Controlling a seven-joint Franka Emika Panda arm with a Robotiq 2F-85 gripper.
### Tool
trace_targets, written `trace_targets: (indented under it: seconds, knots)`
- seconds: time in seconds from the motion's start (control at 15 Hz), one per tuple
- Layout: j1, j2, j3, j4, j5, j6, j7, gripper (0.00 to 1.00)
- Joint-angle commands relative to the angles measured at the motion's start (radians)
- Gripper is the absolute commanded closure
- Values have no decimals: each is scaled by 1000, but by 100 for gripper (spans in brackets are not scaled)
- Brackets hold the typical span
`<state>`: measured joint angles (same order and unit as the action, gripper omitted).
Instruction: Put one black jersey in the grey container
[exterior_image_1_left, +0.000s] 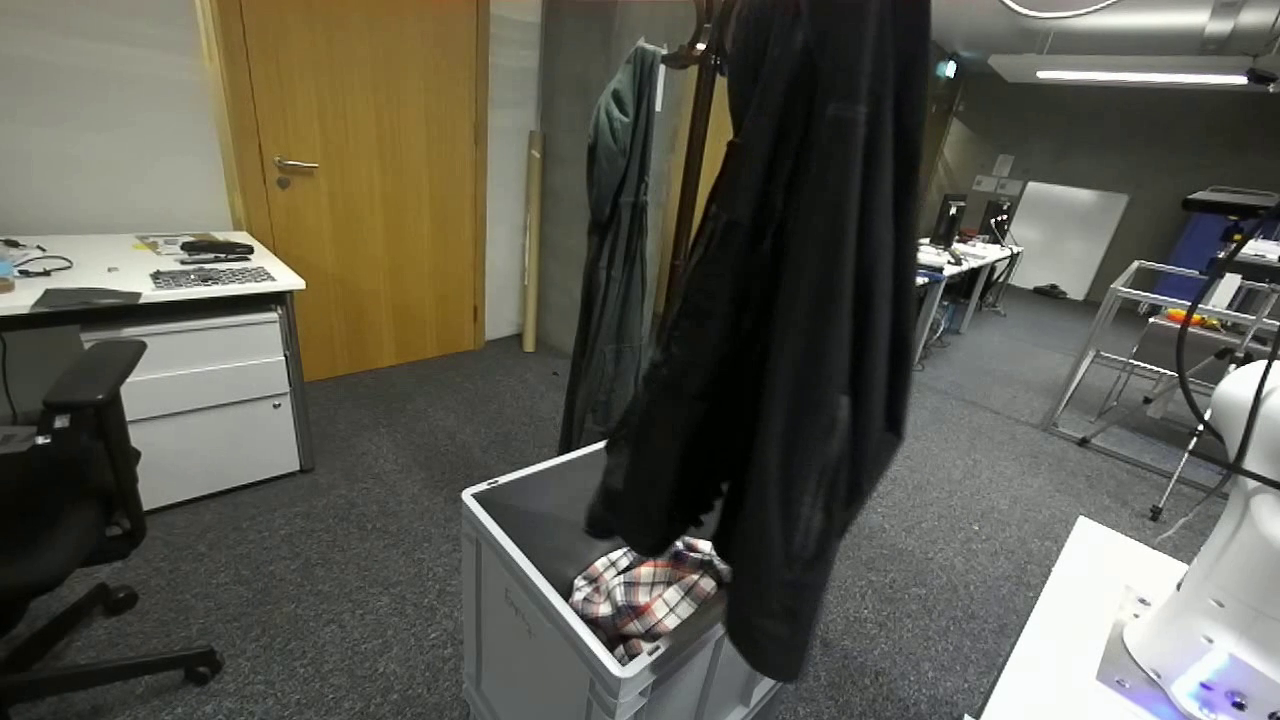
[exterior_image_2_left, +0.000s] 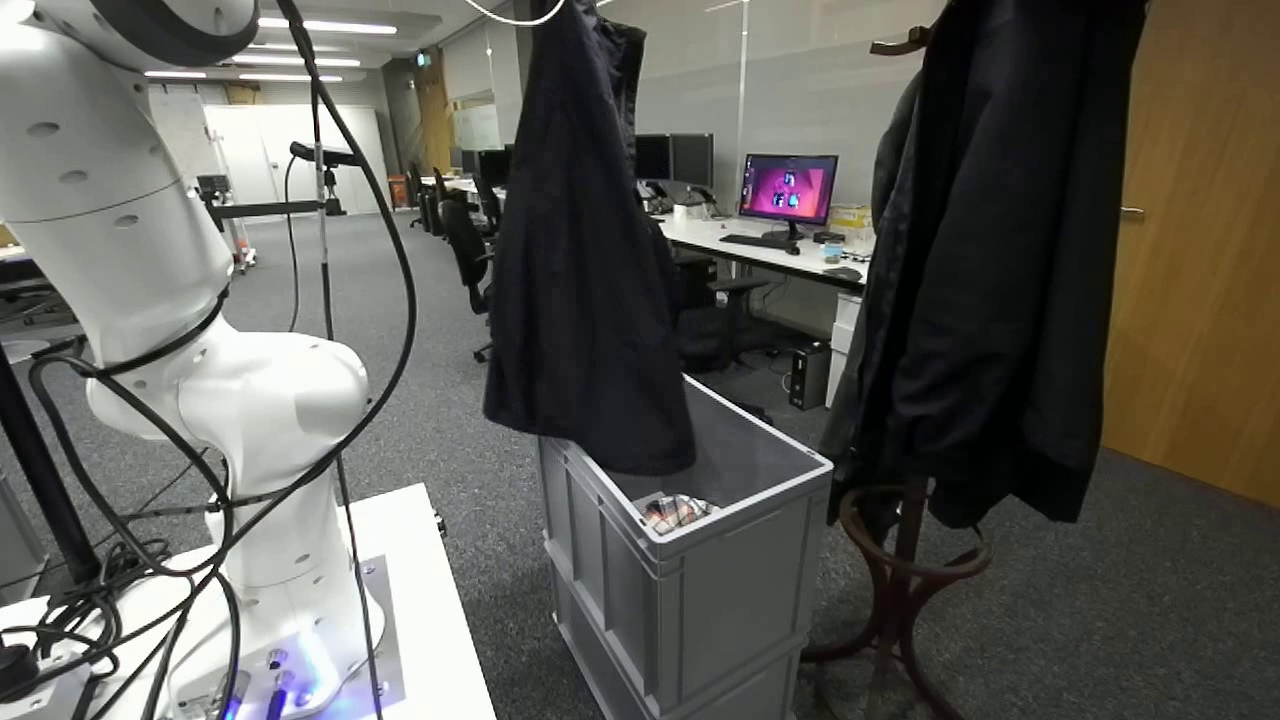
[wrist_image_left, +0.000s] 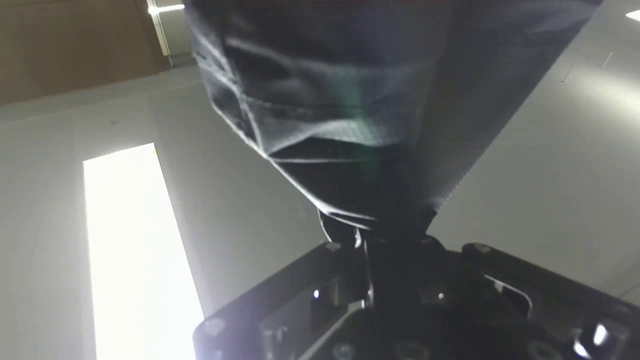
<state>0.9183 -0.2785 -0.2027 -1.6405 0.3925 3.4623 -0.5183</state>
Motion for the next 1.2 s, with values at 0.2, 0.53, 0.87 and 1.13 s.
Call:
trace_targets:
  seconds: [0.2,0.53,0.87,1.13]
  knots:
    - [-55,12,11,97,-19,0,35,100]
    - [-67,58,-20,163,-24,0,57,100]
    - [-68,123,-71,153,7,-2,100,100]
    - [-79,190,-109,160,36,-2,134,100]
